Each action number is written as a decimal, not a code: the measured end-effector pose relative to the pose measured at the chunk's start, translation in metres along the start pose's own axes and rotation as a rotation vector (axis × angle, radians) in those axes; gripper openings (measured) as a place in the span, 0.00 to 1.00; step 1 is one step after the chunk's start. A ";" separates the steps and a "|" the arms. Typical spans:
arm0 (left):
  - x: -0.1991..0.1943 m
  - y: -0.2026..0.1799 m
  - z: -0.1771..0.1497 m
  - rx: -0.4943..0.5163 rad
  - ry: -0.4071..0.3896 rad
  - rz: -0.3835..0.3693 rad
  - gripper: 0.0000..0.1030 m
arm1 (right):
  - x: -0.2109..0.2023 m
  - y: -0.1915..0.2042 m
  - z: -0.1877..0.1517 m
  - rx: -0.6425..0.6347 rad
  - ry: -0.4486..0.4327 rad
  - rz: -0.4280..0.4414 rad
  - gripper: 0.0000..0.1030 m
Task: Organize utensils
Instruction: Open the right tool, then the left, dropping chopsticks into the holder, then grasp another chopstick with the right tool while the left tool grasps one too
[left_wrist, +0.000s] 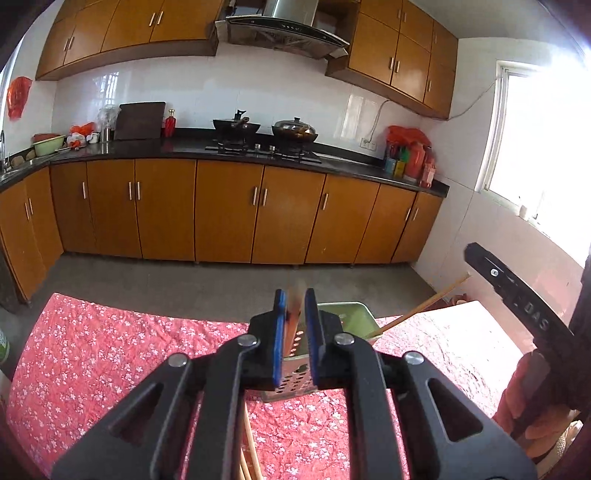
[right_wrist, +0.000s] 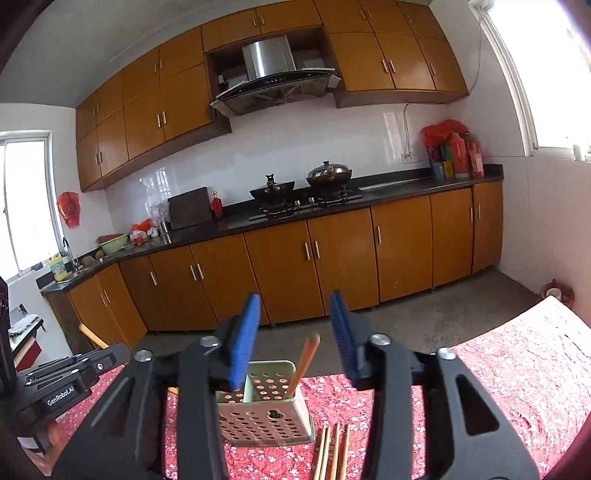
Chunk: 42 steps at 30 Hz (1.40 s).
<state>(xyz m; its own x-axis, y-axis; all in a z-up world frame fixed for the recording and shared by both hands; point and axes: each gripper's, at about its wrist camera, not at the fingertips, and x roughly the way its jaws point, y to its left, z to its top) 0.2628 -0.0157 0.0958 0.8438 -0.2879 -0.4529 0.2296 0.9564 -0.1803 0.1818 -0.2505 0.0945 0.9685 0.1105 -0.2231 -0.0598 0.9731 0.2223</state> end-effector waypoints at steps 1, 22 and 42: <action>-0.004 0.004 -0.002 -0.003 -0.007 0.002 0.19 | -0.003 -0.002 -0.001 -0.001 0.000 -0.002 0.44; -0.040 0.085 -0.163 -0.093 0.209 0.172 0.31 | -0.004 -0.035 -0.190 0.043 0.635 -0.027 0.13; -0.015 0.066 -0.210 -0.104 0.355 0.064 0.26 | 0.014 -0.066 -0.205 0.050 0.651 -0.178 0.07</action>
<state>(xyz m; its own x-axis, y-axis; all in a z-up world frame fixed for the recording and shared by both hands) 0.1635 0.0419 -0.0931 0.6298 -0.2437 -0.7375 0.1154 0.9683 -0.2213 0.1501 -0.2716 -0.1176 0.6182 0.0640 -0.7834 0.1138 0.9789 0.1698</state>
